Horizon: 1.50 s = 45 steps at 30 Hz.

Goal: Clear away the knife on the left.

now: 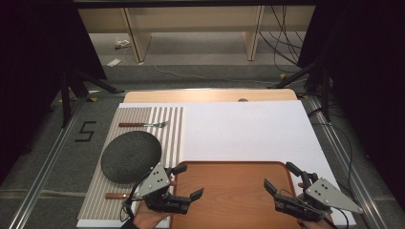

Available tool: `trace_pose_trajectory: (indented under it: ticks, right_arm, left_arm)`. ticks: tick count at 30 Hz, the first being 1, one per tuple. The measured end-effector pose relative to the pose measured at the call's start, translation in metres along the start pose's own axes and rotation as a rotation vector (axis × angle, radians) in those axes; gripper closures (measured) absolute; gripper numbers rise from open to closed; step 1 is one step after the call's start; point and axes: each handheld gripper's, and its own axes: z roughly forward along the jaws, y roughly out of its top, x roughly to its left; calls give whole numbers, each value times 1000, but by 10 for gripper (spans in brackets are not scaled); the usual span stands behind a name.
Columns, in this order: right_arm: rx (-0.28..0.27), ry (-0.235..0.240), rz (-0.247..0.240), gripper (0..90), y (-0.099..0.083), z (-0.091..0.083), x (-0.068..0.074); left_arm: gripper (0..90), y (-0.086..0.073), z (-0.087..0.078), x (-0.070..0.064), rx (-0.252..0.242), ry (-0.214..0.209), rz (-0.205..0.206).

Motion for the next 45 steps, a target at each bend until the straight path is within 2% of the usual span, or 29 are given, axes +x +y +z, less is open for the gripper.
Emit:
trace_pose_trajectory:
  ticks: [23, 27, 32, 36, 39, 40, 43, 44, 45]
  right_arm:
    - [0, 2, 2, 166, 0, 0, 0]
    - [0, 2, 1, 166, 0, 1, 0]
    - [0, 3, 3, 166, 0, 1, 0]
    - [2, 3, 4, 166, 0, 1, 0]
    - [1, 4, 3, 166, 0, 1, 0]
    - [1, 4, 4, 166, 0, 1, 0]
    - [1, 3, 4, 166, 0, 1, 0]
    - [2, 4, 3, 166, 0, 1, 0]
    - [2, 5, 4, 166, 0, 1, 0]
  left_arm:
    - [141, 2, 0, 0, 12, -9, 9]
    - [143, 4, -1, 3, 42, -27, 4]
    - [143, 12, -5, 6, 75, -24, 32]
    - [138, 17, -7, 8, 138, -24, 69]
    - [132, 19, -8, 9, 165, -26, 72]
    - [132, 21, -9, 11, 201, -10, 87]
    - [129, 22, -11, 13, 222, 13, 106]
    - [120, 23, -13, 16, 255, 25, 116]
    - [116, 23, -13, 16, 255, 25, 116]
